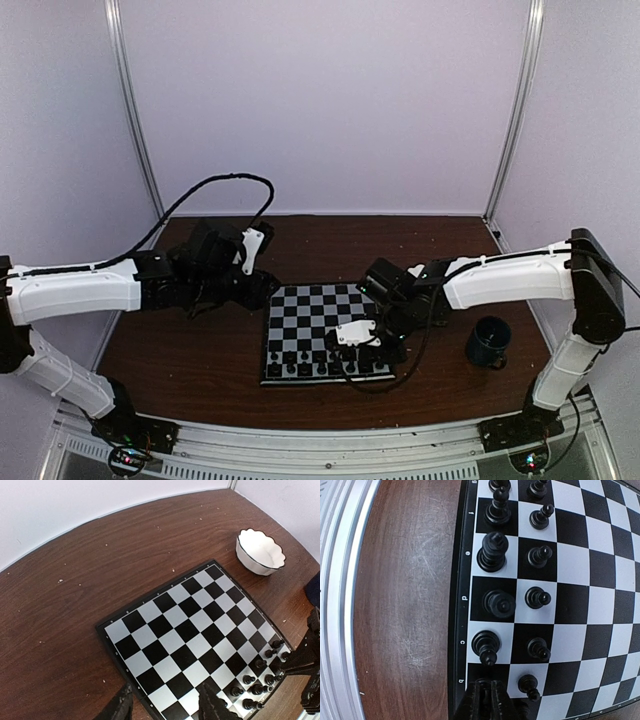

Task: Set up the chess pieces on the board
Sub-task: Place the knight at b8, then reset both arms

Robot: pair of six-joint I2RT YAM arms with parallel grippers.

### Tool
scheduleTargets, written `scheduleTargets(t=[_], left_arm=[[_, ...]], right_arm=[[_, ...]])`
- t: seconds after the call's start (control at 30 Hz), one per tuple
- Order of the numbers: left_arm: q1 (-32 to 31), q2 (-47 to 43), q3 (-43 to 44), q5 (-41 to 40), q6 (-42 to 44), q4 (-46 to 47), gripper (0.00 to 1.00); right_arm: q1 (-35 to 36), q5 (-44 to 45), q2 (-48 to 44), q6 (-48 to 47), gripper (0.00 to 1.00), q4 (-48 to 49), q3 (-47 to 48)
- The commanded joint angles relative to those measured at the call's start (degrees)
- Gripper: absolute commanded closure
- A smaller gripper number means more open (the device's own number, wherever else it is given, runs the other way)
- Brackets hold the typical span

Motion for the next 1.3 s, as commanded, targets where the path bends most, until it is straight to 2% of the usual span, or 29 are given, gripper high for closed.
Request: scheduleTargets(t=[0.0, 0.5, 0.73, 0.93, 1.03, 1.1, 1.13, 1.17, 1.2, 1.27], left_arm=[[0.23, 0.78, 0.91, 0.58, -0.51, 1.79, 0.55], [0.24, 0.63, 0.3, 0.69, -0.59, 1.91, 0.55], [0.29, 0.54, 0.29, 0.95, -0.68, 1.88, 0.55], [0.28, 0.18, 1.51, 0.51, 0.37, 0.29, 0.55], [0.29, 0.06, 2.82, -0.48, 0.91, -1.7, 0.53], [0.36, 0.15, 3.81, -2.07, 1.2, -3.59, 0.48], [0.31, 0.28, 4.34, -3.65, 0.87, -5.0, 0.41], [0.43, 0.68, 5.11, -4.89, 0.48, -6.6, 0.37], [0.6, 1.2, 6.15, -5.6, 0.39, -8.37, 0.35], [0.73, 2.28, 7.93, -6.91, 0.18, -11.54, 0.28]], right_arm=[[0.39, 1.26, 1.27, -0.48, 0.93, 0.9, -0.65], [0.37, 0.85, 2.2, -0.13, 0.87, 0.95, -0.4], [0.37, 1.04, 1.31, 0.21, 0.81, -0.12, -0.21], [-0.31, 2.97, -5.45, 0.79, 0.7, -5.35, 2.86], [-4.63, -0.08, -8.17, 2.64, 0.64, -9.97, 7.19], [-9.49, -2.78, -10.0, 5.62, 0.57, -10.92, 9.95], [-11.99, -3.58, -10.92, 7.14, 0.51, -10.99, 10.99], [-14.54, -3.86, -11.89, 8.66, 0.35, -10.79, 11.77], [-16.9, -3.67, -13.13, 10.3, 0.05, -10.01, 12.18], [-21.33, -0.48, -15.48, 14.25, 0.01, -7.4, 12.15]])
